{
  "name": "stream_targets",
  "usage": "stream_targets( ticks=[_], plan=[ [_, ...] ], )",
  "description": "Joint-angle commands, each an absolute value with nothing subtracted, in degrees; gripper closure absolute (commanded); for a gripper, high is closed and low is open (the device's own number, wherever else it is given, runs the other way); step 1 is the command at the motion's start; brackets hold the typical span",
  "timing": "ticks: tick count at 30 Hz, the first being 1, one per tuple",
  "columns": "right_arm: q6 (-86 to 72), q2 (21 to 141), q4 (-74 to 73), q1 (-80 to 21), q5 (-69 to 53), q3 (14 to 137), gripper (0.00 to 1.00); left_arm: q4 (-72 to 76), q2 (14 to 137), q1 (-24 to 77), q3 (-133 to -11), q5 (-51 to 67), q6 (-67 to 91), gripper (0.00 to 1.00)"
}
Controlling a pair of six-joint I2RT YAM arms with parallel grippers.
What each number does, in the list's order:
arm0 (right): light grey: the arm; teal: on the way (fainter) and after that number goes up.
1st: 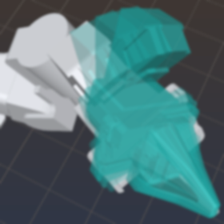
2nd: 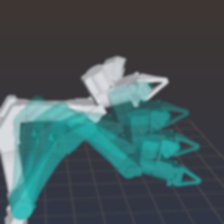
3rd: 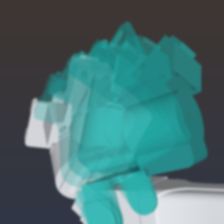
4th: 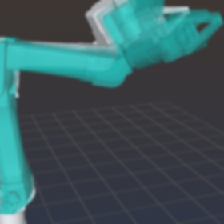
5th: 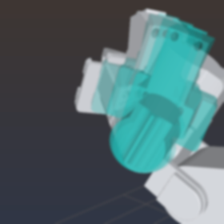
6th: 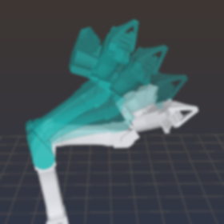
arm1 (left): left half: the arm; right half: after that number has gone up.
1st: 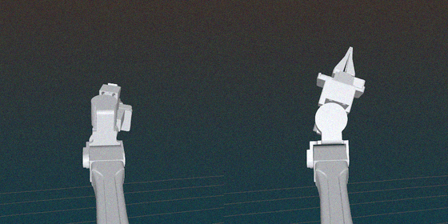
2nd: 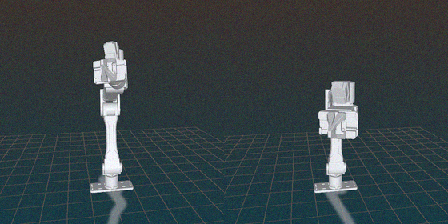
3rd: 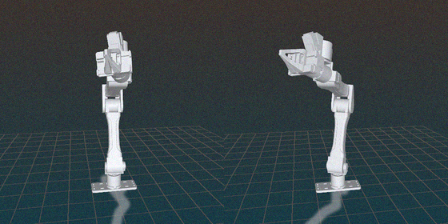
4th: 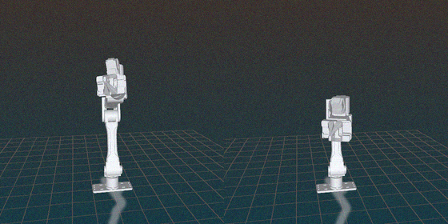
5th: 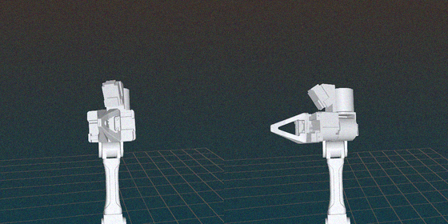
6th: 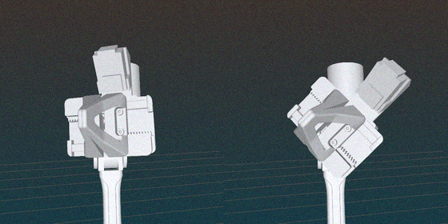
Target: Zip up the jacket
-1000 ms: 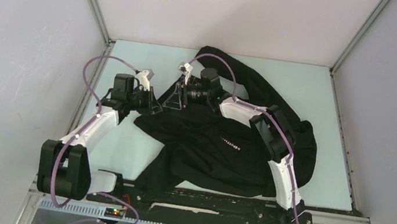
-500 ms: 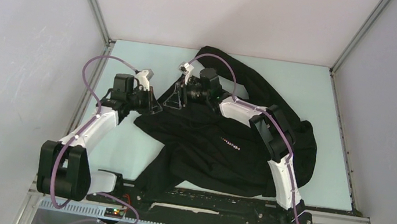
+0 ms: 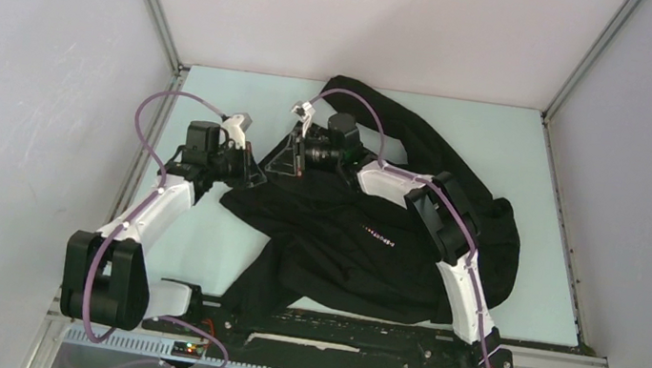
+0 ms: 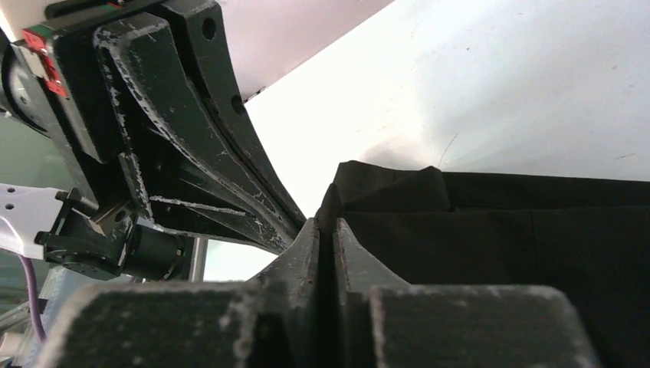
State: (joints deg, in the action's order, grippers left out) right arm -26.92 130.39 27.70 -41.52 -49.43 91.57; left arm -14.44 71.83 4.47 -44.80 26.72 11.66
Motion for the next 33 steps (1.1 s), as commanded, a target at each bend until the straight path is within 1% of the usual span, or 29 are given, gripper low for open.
stream_targets(
  ticks=[1, 2, 8, 15, 20, 23, 33],
  plan=[
    [-29.0, 127.7, 32.8, -40.7, -50.8, 91.1, 0.98, -12.8, 70.8, 4.4, -45.6, 27.7, 12.0, 1.00],
    [-27.7, 126.6, 31.4, -40.5, -50.2, 90.6, 1.00, -12.8, 70.8, 4.4, -45.5, 27.8, 11.9, 1.00],
    [-10.2, 118.3, 12.7, -42.0, -42.1, 89.9, 1.00, -10.8, 69.7, 4.4, -44.5, 29.8, 11.0, 1.00],
    [-0.3, 115.8, 2.3, -44.8, -34.9, 92.1, 1.00, -6.2, 65.6, 4.4, -41.6, 29.8, 8.9, 1.00],
    [3.1, 114.4, 0.4, -46.3, -29.8, 92.4, 1.00, -5.6, 64.1, 4.6, -40.7, 29.4, 7.4, 1.00],
    [5.6, 114.7, -3.6, -47.0, -26.5, 94.3, 1.00, -6.0, 63.4, 5.1, -40.5, 28.9, 6.3, 1.00],
    [6.2, 112.6, -2.4, -46.9, -25.6, 93.0, 1.00, -9.3, 62.6, 7.8, -41.2, 24.5, 2.4, 1.00]
  ],
)
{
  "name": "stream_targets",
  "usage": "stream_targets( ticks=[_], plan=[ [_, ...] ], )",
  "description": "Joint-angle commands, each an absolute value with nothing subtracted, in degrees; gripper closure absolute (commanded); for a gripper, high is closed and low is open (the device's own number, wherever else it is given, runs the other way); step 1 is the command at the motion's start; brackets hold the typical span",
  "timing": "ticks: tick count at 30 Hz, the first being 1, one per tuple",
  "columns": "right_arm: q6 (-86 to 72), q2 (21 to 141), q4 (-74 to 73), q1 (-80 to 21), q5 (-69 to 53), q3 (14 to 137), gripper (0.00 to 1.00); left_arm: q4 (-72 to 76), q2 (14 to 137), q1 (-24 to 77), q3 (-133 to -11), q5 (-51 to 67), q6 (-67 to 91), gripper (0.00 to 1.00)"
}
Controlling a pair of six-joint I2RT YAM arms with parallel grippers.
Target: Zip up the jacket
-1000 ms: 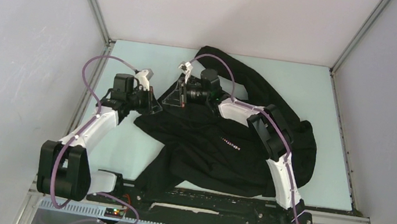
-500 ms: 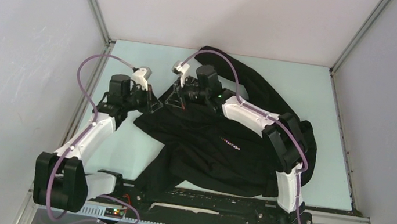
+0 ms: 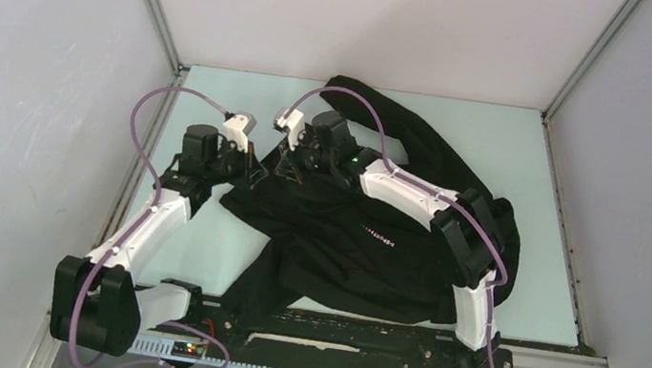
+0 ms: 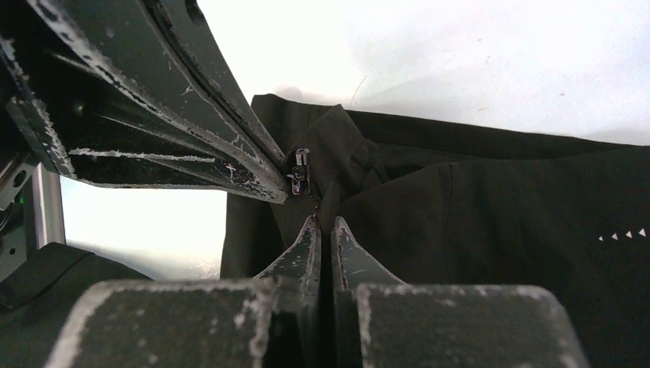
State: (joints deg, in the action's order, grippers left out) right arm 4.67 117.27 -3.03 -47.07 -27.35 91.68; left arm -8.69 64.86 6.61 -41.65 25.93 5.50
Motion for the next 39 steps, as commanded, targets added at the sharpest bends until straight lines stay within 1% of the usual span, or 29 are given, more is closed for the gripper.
stream_targets(
  ticks=[1, 10, 28, 39],
  plan=[
    [6.1, 112.2, -2.1, -46.8, -25.5, 92.7, 1.00, -9.3, 62.4, 7.9, -41.0, 24.4, 2.2, 1.00],
    [5.2, 109.7, 2.1, -46.0, -29.0, 89.4, 1.00, -9.3, 61.9, 8.3, -40.9, 23.7, 1.1, 1.00],
    [7.3, 114.1, -2.9, -47.5, -30.9, 95.6, 1.00, -9.2, 61.4, 8.4, -40.8, 24.4, 1.1, 1.00],
    [9.1, 115.7, -6.1, -47.9, -28.5, 97.7, 1.00, -9.3, 61.5, 8.4, -40.9, 24.7, 1.1, 1.00]
  ],
)
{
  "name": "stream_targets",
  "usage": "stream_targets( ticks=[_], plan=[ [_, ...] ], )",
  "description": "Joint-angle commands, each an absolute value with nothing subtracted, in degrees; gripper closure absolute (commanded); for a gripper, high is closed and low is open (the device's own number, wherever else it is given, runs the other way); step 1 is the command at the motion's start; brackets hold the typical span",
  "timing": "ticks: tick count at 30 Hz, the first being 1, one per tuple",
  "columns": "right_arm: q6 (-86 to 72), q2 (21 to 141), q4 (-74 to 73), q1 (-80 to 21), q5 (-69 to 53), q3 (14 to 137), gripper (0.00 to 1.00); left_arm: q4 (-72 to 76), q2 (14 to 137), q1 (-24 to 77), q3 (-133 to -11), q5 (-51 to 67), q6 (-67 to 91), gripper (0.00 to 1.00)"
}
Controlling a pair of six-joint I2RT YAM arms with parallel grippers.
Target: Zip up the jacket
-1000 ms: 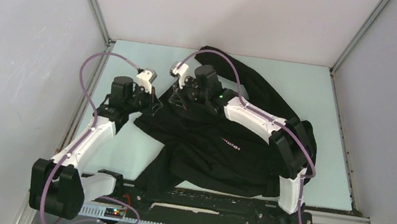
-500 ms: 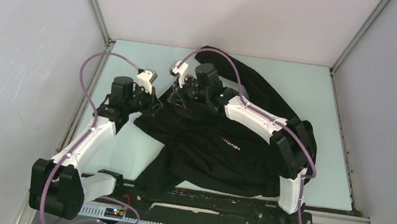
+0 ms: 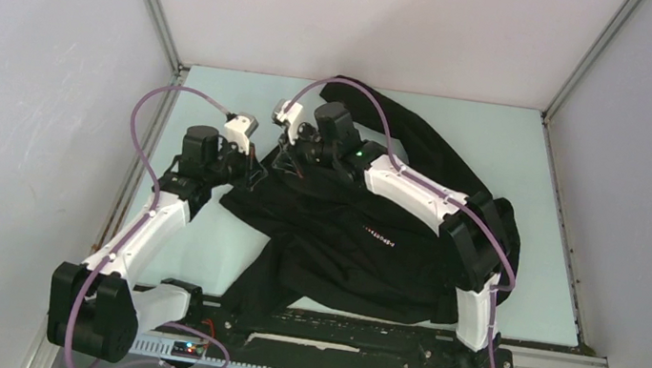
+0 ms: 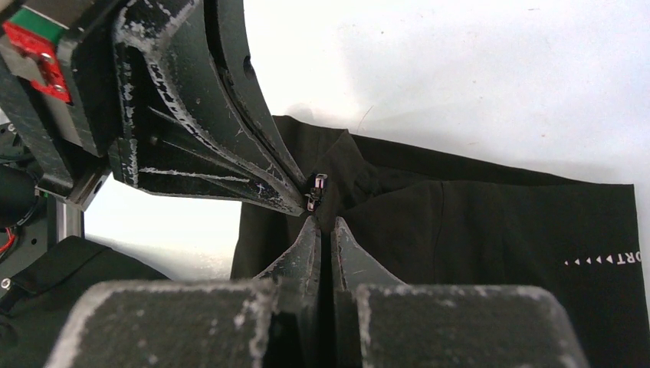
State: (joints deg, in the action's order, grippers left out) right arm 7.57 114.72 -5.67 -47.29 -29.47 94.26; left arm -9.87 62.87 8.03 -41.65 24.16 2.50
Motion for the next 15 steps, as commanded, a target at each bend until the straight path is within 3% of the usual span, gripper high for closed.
stream_targets(
  ticks=[1, 15],
  plan=[
    [9.2, 115.9, -6.3, -47.9, -28.7, 97.8, 1.00, -9.3, 61.4, 8.4, -40.9, 24.7, 1.1, 1.00],
    [9.7, 116.7, -7.7, -48.4, -28.5, 99.0, 1.00, -9.3, 61.5, 8.4, -40.9, 25.1, 1.1, 1.00]
  ],
)
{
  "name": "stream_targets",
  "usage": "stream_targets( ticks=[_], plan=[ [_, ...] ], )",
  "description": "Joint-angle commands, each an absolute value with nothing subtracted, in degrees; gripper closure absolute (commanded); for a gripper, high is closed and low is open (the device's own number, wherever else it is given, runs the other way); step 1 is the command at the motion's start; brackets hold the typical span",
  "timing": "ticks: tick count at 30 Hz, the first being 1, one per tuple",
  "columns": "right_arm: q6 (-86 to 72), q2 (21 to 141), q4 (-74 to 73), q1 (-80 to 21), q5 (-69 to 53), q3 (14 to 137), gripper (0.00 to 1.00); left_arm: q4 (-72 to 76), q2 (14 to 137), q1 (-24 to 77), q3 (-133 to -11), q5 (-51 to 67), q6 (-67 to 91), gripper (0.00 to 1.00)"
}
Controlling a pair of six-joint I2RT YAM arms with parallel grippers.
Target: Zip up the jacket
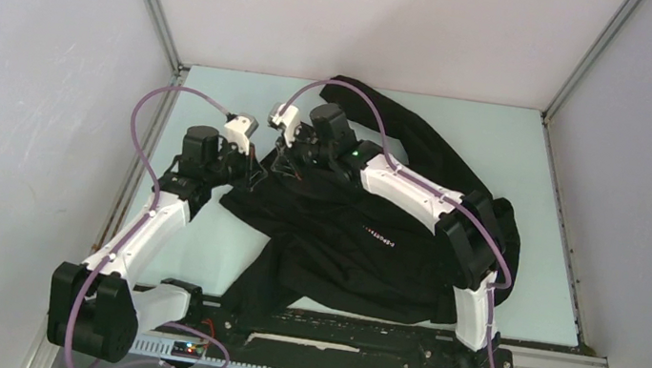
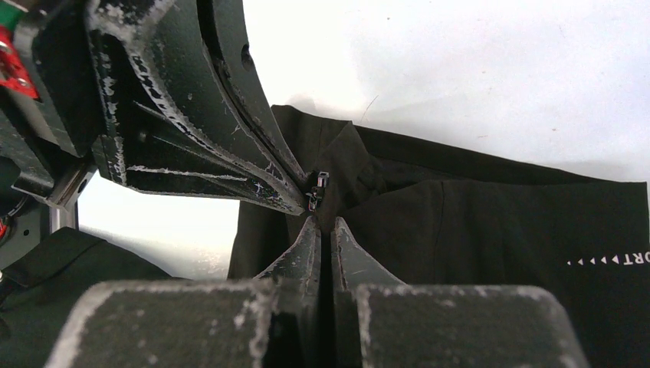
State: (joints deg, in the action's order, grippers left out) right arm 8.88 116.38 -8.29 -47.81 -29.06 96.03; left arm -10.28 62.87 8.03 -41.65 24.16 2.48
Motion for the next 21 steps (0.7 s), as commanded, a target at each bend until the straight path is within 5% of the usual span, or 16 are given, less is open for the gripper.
stream_targets(
  ticks=[1, 21],
  plan=[
    [9.7, 116.8, -7.8, -48.4, -28.4, 99.2, 1.00, -9.3, 61.5, 8.4, -41.0, 25.2, 1.2, 1.00],
    [13.5, 120.4, -15.7, -49.6, -26.0, 106.5, 1.00, -9.3, 60.6, 9.3, -40.6, 24.0, 0.6, 1.00]
  ],
)
